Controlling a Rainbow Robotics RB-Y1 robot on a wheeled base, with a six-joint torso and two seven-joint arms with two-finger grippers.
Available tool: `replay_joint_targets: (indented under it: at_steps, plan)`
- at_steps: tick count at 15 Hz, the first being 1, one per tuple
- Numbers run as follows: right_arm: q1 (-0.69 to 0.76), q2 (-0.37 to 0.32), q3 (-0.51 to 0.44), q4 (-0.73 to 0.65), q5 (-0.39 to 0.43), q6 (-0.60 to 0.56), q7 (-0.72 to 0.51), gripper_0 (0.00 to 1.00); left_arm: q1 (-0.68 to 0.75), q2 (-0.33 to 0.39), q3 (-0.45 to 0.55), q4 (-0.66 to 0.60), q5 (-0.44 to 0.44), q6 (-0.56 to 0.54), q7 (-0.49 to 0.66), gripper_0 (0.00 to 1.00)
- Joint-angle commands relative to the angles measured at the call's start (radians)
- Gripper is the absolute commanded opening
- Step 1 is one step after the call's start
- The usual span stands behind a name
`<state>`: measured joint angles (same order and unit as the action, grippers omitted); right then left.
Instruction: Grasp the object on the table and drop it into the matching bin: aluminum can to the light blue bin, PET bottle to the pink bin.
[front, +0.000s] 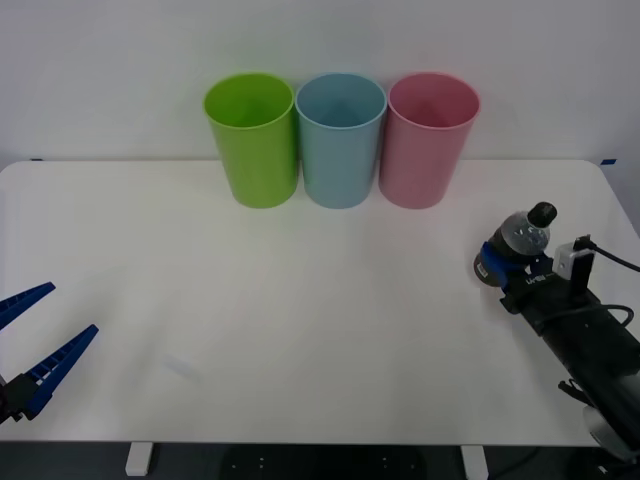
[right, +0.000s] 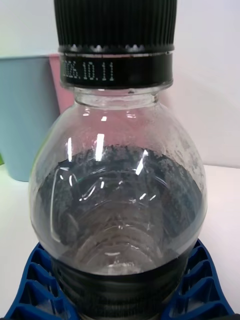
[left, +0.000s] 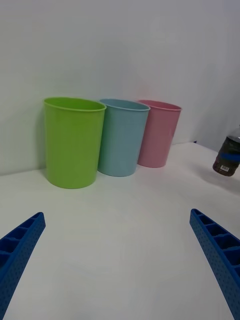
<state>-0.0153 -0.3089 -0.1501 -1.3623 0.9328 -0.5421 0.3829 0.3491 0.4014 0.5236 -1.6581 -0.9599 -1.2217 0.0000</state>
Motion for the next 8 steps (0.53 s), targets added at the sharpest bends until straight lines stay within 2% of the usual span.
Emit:
replay_joint_targets:
  at_steps: [1,6,8]
  plan:
    - [0.080,-0.018,0.000,-0.132,0.037,-0.010,-0.111,0.00,0.000,0.000,0.000,0.000,0.000,0.000,0.000,1.00]
    - [0.158,-0.041,-0.002,-0.321,0.069,-0.041,-0.292,0.00,0.000,0.000,0.000,0.000,0.000,0.000,0.000,1.00]
    - [0.158,-0.055,-0.009,-0.379,0.110,-0.038,-0.391,0.00,0.000,0.000,0.000,0.000,0.000,0.000,0.000,1.00]
